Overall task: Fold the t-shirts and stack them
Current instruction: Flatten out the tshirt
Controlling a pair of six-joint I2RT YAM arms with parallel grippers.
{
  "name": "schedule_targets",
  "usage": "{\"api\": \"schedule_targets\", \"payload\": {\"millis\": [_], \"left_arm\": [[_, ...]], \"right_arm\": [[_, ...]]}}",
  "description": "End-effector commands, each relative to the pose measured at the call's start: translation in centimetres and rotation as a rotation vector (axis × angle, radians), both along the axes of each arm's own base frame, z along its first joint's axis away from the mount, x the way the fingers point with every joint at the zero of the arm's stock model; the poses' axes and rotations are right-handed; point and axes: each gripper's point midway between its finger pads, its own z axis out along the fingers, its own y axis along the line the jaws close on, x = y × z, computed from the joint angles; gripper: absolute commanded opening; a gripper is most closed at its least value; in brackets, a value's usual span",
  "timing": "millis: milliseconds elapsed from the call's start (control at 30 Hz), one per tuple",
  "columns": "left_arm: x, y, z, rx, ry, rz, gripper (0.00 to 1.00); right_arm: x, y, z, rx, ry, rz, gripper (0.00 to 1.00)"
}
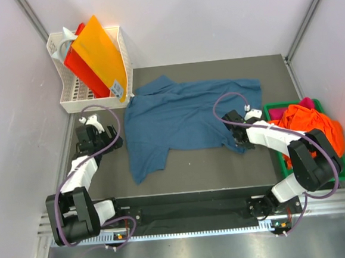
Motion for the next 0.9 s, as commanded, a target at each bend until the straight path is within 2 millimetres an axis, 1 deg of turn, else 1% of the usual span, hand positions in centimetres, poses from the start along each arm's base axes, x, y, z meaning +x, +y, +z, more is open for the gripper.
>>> {"api": "schedule_targets", "payload": {"millis": [0,33,67,133,167,200,233,267,300,333,367,400,433,467,533,567,600,633,767,833,867], "left_arm": [[3.8,2.0,5.6,0.113,-0.292,0.004,0.82],[4.7,2.5,6.9,0.140,-0.364,0.006,0.83],[5.0,2.2,7.3,0.146,-0.402,-0.027,0.83],[4.9,1.4,6.3,0.159,-0.446,-0.093,0.83],[5.5,0.5,7.7,0.164,-0.545,-0.147,0.83],[5.0,0.1,6.4,0.160,-0.541,-0.170,0.83],[5.0,-0.1,5.8,0.155,-0.542,-0.187,0.84],[5.3,-0.5,6.2,0.162,-0.581,-0.210,0.84],[5.3,-0.5,5.7,0.167,-0.578,-0.218,0.84],[5.5,-0.2,4.7,0.166,-0.559,-0.207,0.84],[5.7,-0.1,4.4,0.175,-0.560,-0.204,0.84],[5.9,0.2,4.7,0.208,-0.595,-0.207,0.84],[5.9,0.0,3.9,0.196,-0.579,-0.213,0.84],[6.0,-0.1,3.5,0.194,-0.571,-0.225,0.82],[5.8,-0.4,3.2,0.197,-0.610,-0.237,0.82],[5.7,-0.5,3.3,0.192,-0.627,-0.235,0.92],[5.7,-0.5,3.4,0.171,-0.624,-0.216,0.94],[5.9,-0.3,3.1,0.175,-0.604,-0.197,0.96],[5.8,-0.2,3.1,0.176,-0.604,-0.182,0.99],[5.5,0.0,3.8,0.191,-0.642,-0.169,0.99],[4.7,-0.2,3.9,0.201,-0.658,-0.174,0.99]], "right_arm": [[1.3,0.5,0.9,-0.007,-0.049,0.026,0.00],[1.4,0.5,1.0,-0.007,-0.051,0.030,0.00],[1.4,0.6,0.8,-0.008,-0.050,0.032,0.00],[1.6,0.7,0.7,-0.009,-0.047,0.039,0.00],[1.5,0.7,0.4,-0.010,-0.036,0.043,0.00],[1.6,0.7,0.4,-0.013,-0.031,0.045,0.00],[1.6,0.8,0.4,-0.011,-0.030,0.049,0.00],[1.7,0.9,0.4,-0.010,-0.030,0.050,0.00],[1.8,1.0,0.4,-0.014,-0.029,0.057,0.00],[2.0,1.0,0.6,-0.013,-0.033,0.061,0.00],[2.1,1.0,0.6,-0.019,-0.027,0.068,0.00],[2.2,1.0,0.6,-0.021,-0.026,0.069,0.00],[2.5,1.2,0.9,-0.019,-0.031,0.071,0.00],[2.6,1.2,0.8,-0.023,-0.030,0.070,0.00],[3.0,1.4,1.2,-0.022,-0.035,0.075,0.00],[3.1,1.3,1.3,-0.026,-0.037,0.072,0.00],[3.2,1.4,1.5,-0.027,-0.039,0.072,0.00],[3.3,1.5,1.6,-0.025,-0.042,0.072,0.00],[3.6,1.6,2.2,-0.021,-0.052,0.069,0.00],[3.7,1.5,2.5,-0.023,-0.057,0.066,0.00],[3.7,1.5,2.5,-0.025,-0.060,0.065,0.00]]}}
